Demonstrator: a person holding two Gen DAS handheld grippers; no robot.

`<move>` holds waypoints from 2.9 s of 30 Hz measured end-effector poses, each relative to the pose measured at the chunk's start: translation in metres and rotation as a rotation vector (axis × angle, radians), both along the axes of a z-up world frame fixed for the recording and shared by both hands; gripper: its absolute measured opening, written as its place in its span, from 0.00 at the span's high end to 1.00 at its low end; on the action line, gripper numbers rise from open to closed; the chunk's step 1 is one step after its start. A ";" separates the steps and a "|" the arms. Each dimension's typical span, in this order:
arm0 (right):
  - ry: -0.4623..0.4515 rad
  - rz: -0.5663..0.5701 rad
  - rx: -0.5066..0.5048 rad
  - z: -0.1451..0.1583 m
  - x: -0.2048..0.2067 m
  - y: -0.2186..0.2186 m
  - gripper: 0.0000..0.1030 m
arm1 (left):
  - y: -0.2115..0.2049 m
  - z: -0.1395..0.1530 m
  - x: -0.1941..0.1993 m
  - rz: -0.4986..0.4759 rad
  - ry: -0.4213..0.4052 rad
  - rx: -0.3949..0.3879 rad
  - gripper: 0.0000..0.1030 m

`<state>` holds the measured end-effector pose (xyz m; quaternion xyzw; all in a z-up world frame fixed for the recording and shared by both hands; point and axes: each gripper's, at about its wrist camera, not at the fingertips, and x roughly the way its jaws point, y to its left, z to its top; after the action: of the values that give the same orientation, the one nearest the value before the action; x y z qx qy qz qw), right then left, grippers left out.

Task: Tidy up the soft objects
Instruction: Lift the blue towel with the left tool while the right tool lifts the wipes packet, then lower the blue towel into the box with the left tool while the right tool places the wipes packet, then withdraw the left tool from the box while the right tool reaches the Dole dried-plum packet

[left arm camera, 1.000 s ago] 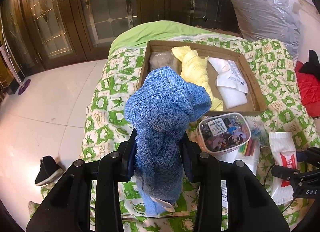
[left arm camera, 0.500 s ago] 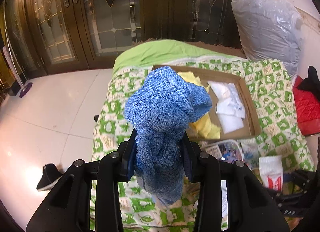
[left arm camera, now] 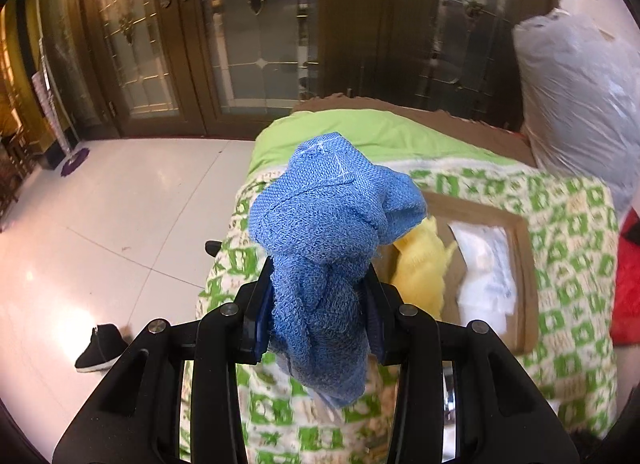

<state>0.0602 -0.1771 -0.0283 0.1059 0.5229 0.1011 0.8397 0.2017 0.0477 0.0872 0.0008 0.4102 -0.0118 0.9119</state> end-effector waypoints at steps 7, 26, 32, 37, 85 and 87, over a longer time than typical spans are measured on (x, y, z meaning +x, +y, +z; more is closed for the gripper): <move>-0.004 -0.015 0.000 0.001 0.009 -0.007 0.39 | -0.014 -0.013 0.037 0.022 0.000 0.036 0.64; -0.083 0.010 -0.019 0.036 0.088 -0.020 0.39 | -0.038 -0.104 0.073 -0.034 0.137 0.116 0.63; -0.080 0.001 0.001 0.032 0.142 -0.028 0.39 | -0.033 -0.104 0.065 -0.042 0.108 0.086 0.59; -0.087 -0.003 -0.013 0.023 0.176 -0.032 0.39 | -0.032 -0.103 0.061 -0.042 0.094 0.078 0.59; -0.091 -0.047 0.082 -0.031 0.059 -0.040 0.21 | -0.013 -0.110 -0.084 -0.132 0.220 -0.053 0.39; -0.063 -0.046 0.070 -0.035 0.058 -0.038 0.21 | -0.014 -0.115 -0.090 -0.132 0.241 -0.049 0.39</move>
<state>0.1177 -0.2151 -0.0634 0.1438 0.4899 0.1031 0.8536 0.1115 0.0336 -0.0280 0.0041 0.5153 -0.0818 0.8531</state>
